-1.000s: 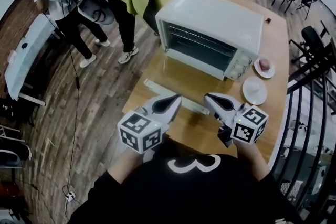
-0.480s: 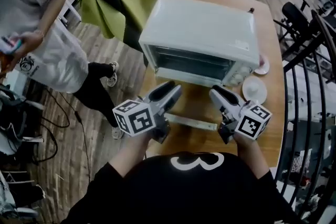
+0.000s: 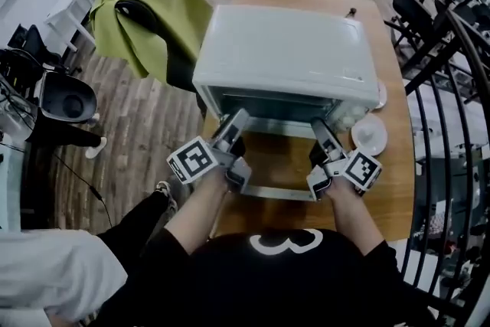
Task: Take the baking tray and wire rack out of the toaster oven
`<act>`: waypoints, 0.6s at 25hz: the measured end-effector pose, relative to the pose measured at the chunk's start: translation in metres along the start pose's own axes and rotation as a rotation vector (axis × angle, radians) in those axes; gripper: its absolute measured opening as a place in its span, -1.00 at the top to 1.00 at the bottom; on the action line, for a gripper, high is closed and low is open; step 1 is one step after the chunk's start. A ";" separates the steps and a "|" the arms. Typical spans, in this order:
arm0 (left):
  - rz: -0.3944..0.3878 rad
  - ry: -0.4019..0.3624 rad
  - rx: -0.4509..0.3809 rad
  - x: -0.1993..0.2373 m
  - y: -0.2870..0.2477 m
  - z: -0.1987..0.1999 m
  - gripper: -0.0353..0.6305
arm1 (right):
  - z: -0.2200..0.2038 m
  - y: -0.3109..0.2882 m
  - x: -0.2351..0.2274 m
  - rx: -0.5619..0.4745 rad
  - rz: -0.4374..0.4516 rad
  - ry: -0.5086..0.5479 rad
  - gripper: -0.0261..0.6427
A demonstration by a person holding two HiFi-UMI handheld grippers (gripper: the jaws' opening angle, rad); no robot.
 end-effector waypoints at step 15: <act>0.097 0.192 0.000 0.073 -0.054 0.018 0.24 | 0.011 -0.028 -0.064 -0.289 -0.181 -0.214 0.44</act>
Point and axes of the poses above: the fingertips, and each gripper's own axes: y backward along the fingers, x to its left, z out of its top, the point moved 3 cm from there along y, backward along the fingers, and after that the axes turned 6 degrees about z, right-handed, at the moved point
